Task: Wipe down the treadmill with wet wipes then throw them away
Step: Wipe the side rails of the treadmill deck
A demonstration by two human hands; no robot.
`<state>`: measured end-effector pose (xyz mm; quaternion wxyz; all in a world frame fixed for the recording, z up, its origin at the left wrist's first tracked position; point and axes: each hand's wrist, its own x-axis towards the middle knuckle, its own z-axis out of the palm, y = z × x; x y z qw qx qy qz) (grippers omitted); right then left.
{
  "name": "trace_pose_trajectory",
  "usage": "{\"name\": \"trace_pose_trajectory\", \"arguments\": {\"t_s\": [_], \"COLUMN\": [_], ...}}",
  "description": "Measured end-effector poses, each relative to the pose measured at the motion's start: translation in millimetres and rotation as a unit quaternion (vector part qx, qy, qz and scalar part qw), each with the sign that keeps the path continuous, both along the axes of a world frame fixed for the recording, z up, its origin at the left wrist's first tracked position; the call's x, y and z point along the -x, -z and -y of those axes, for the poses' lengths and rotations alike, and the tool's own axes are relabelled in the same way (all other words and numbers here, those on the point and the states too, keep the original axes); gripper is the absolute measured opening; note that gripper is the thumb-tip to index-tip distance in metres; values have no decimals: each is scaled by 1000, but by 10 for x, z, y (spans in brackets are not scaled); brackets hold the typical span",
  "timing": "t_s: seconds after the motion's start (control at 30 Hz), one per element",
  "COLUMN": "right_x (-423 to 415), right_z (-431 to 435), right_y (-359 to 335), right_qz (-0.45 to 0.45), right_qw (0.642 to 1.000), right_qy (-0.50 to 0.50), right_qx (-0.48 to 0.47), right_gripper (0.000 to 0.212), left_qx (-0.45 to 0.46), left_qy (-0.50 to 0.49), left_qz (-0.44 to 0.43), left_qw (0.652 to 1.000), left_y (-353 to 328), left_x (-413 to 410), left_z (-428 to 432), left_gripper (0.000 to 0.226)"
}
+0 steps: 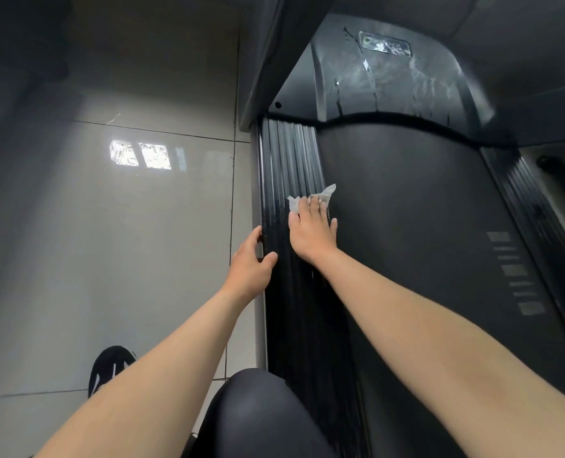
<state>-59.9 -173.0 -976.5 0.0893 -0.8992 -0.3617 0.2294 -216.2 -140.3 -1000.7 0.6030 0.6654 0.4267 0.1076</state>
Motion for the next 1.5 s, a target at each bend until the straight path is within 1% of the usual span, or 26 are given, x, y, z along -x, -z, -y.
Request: {"name": "trace_pose_trajectory", "arguments": {"t_s": [0.1,0.17,0.27,0.3,0.37,0.43,0.53,0.63,0.7,0.73,0.8,0.83,0.9,1.03,1.1,1.17,1.23,1.37,1.47,1.5], "right_x": [66,191,306,316,348,425,577,702,723,717,672,645,555,312,240,276,325,346,368,368], "right_z": [-285,-380,-295,-216,-24,169,359,396,394,394,388,363,253,-108,-261,-304,-283,-255,-262,-257], "right_y": [-8,5,29,39,65,101,202,221,174,143,90,71,66,146,209,269,304,282,262,262], "right_qz": [17,19,42,51,57,38,5,-51,-94,-119,-150,-151,-128,-25,11,53,87,103,102,103], "right_qw": [997,990,981,977,968,963,967,969,963,958,949,949,953,965,970,978,980,980,981,982], "right_qy": [-76,-136,-189,-205,-241,-255,-224,-134,-64,-41,-33,-38,-49,-43,-37,-39,-47,-45,-41,-41], "right_qx": [-15,-18,-22,-28,-46,-73,-124,-201,-243,-257,-274,-275,-268,-256,-238,-199,-171,-162,-157,-154], "right_gripper": [56,55,53,52,51,50,49,52,56,63,76,76,67,56,52,51,54,54,55,56], "left_qx": [41,83,149,155,116,86,102,133,127,125,126,128,152,217,224,222,245,306,336,339], "left_qy": [-1,-5,-65,-99,-170,-220,-229,-199,-161,-138,-110,-101,-99,-140,-130,-108,-114,-112,-126,-146], "left_qz": [24,50,77,78,67,70,122,164,160,153,141,140,144,157,154,153,145,97,75,71], "left_qw": [999,995,984,980,976,969,960,957,966,970,976,977,973,953,954,957,952,941,930,927], "left_y": [35,68,74,66,37,-20,-145,-210,-202,-182,-121,-96,-63,38,184,319,504,724,630,601], "left_x": [38,86,165,188,218,214,131,32,8,5,-1,-14,-94,-318,-368,-351,-295,-198,-196,-223], "left_z": [1,-16,-38,-36,-28,-6,92,194,207,189,135,109,18,-209,-304,-311,-275,-191,-191,-209], "left_gripper": [69,69,65,63,54,48,40,40,41,41,40,40,41,44,41,44,46,41,36,35]}}
